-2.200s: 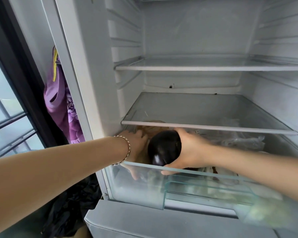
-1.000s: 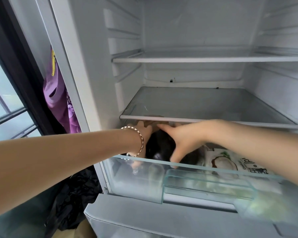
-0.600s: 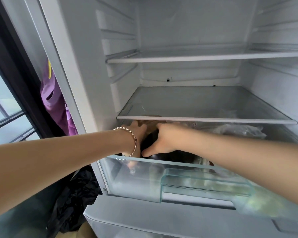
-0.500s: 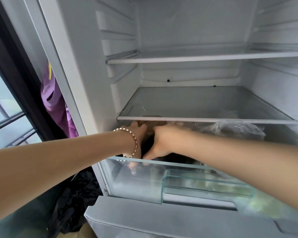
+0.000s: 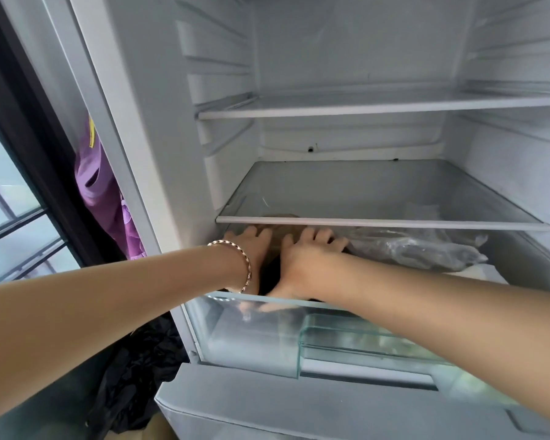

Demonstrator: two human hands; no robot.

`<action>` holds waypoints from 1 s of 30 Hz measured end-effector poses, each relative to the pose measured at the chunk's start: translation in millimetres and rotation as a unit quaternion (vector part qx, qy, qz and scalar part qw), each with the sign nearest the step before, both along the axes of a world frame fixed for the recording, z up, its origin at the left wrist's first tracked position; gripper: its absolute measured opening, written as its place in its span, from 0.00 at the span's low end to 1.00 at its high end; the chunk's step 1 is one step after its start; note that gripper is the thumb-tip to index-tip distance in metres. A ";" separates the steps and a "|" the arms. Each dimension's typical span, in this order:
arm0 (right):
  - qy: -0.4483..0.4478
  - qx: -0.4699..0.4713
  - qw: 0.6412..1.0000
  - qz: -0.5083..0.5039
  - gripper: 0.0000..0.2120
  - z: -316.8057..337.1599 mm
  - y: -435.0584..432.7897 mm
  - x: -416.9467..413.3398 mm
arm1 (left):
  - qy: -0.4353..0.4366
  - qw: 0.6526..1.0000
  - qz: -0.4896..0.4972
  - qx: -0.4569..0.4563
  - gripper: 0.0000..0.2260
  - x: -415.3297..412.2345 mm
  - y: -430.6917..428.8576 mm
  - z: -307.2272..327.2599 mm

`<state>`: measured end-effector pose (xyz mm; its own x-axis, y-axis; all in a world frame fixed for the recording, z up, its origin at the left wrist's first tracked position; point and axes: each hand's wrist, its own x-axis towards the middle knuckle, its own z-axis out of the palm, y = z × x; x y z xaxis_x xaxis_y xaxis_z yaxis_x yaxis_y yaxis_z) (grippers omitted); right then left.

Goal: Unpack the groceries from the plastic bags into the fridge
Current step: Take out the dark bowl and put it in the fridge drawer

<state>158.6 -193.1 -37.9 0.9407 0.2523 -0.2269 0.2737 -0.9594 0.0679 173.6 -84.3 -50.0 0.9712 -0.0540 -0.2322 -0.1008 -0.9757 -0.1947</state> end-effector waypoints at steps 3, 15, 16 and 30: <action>0.025 0.055 0.997 0.045 0.55 11.3 -15.1 -4.8 | 0.003 1.000 -0.021 -0.014 0.56 -3.9 8.2 5.3; -0.446 0.330 0.831 0.027 0.16 -11.5 -77.8 -76.2 | -0.150 0.960 -0.075 -0.222 0.24 -59.0 -14.4 25.4; -0.497 0.324 0.805 0.029 0.15 -23.7 -81.6 -70.0 | -0.186 0.960 -0.094 -0.187 0.29 -67.1 -17.8 17.7; -0.603 0.203 0.768 0.077 0.18 -48.8 -93.7 37.5 | -0.421 0.882 -0.194 -0.085 0.33 10.0 -18.9 -12.8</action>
